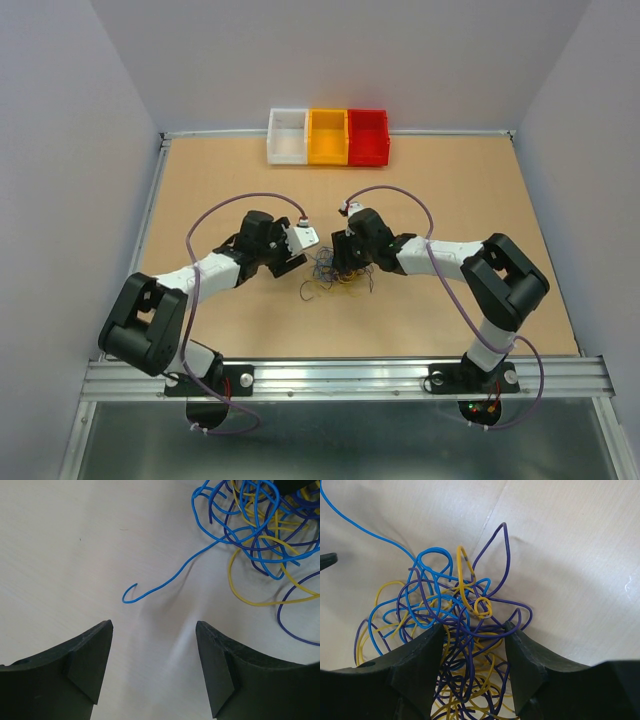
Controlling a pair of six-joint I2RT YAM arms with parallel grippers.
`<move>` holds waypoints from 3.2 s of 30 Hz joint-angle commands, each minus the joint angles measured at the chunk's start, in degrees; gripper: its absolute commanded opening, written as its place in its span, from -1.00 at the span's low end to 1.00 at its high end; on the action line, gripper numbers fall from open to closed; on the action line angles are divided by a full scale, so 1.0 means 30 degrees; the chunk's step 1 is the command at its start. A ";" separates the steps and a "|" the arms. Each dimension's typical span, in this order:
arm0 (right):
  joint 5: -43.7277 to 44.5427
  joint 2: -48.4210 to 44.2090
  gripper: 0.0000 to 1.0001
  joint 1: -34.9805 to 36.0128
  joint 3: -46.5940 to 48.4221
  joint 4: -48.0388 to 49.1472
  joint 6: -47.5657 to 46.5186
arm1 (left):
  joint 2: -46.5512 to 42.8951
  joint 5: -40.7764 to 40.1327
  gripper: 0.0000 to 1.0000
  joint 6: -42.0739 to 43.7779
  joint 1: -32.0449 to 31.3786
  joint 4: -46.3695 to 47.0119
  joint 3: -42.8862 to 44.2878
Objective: Untangle the cables
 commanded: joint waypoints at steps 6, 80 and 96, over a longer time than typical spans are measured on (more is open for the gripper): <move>-0.0653 -0.0744 0.14 0.0092 0.0846 -0.0083 -0.0263 | 0.1710 0.0056 0.57 0.0593 -0.0489 0.2164 0.1694; -0.7566 -1.4312 0.95 -0.3253 -0.9115 1.2573 -0.0844 | -0.5380 0.8492 -1.00 -1.2764 0.3700 -0.5978 2.0235; -0.2841 -0.6229 0.85 -0.0787 -0.2672 0.9264 -0.4510 | -0.3679 0.8728 -1.00 -1.2561 0.3671 -0.8762 2.5100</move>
